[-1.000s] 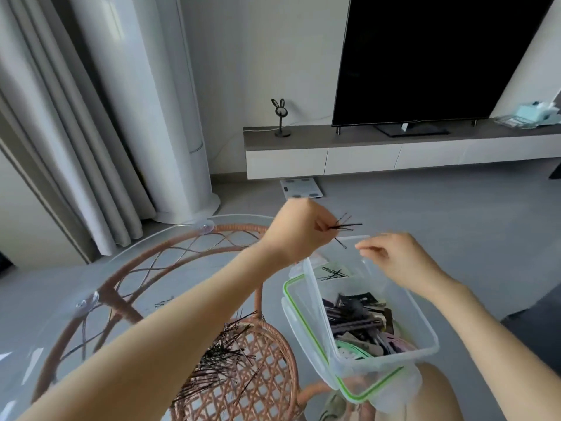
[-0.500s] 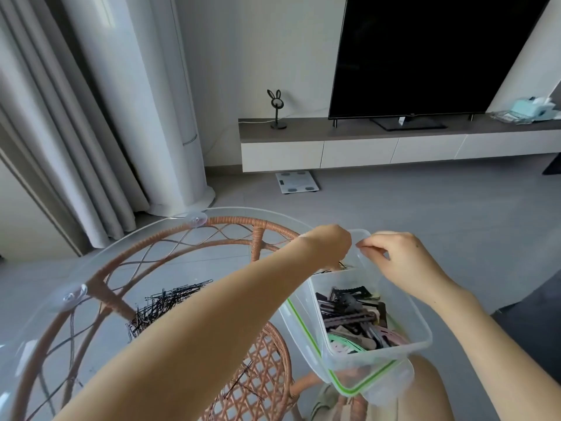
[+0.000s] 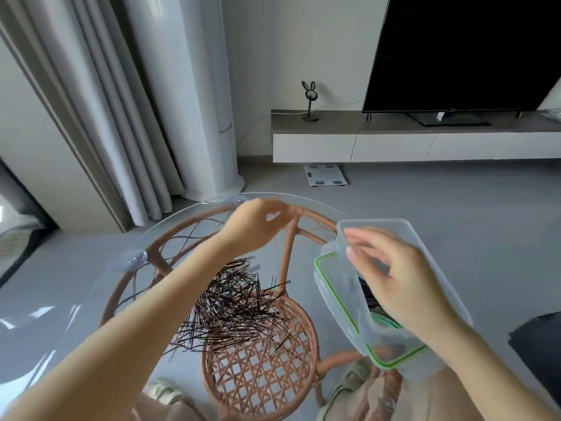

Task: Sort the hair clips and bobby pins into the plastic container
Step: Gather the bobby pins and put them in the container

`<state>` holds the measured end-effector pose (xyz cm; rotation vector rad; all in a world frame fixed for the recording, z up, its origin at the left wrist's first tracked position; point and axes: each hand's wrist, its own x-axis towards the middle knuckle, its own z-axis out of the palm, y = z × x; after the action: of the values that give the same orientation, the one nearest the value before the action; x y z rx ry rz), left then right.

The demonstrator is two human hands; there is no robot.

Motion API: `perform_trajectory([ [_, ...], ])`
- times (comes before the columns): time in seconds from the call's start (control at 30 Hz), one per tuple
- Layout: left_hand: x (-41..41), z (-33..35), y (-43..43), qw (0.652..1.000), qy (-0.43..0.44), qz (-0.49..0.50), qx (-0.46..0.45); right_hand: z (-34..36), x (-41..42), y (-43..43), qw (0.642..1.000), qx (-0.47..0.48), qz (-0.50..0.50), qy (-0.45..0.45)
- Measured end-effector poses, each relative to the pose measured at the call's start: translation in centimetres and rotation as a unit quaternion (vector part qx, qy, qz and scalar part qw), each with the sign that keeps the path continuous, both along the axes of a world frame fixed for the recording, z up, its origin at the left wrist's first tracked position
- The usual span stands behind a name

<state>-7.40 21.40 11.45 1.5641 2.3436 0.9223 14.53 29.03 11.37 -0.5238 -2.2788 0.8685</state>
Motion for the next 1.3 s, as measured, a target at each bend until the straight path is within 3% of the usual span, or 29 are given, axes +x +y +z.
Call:
perform_trajectory([
  [0.13, -3.0, -4.9, -7.9, 0.99, 0.065, 0.086, -0.087, -5.3, -3.0, -5.9, 0.99, -0.054, 0.079, -0.101],
  [0.27, -2.7, -9.2, -14.8, 0.983, -0.03, 0.076, -0.167, -10.2, -5.1, -7.2, 0.957, 0.048, 0.078, -0.276],
  [0.33, -2.4, -10.3, -16.5, 0.978, 0.0, 0.052, -0.201, -11.3, -6.0, -6.9, 0.951, 0.07, 0.063, -0.294],
  [0.43, -2.4, -10.4, -16.6, 0.968, 0.083, 0.048, -0.231, -11.6, -7.6, -6.5, 0.956, 0.074, 0.064, -0.275],
  [0.57, -2.1, -9.9, -15.1, 0.974, 0.161, 0.061, -0.149, -11.3, -9.5, -6.8, 0.97, 0.084, 0.059, -0.219],
  [0.7, -1.9, -9.0, -13.9, 0.981, 0.148, 0.056, -0.116, -10.6, -10.3, -7.1, 0.972, 0.129, 0.056, -0.188],
  [1.03, -1.5, -7.1, -13.3, 0.982, 0.159, 0.02, -0.1, -9.1, -10.4, -6.8, 0.979, 0.104, 0.086, -0.154],
  [1.3, -1.3, -4.2, -13.7, 0.99, 0.13, 0.053, -0.005, -5.8, -9.5, -6.1, 0.989, 0.084, 0.057, -0.11],
])
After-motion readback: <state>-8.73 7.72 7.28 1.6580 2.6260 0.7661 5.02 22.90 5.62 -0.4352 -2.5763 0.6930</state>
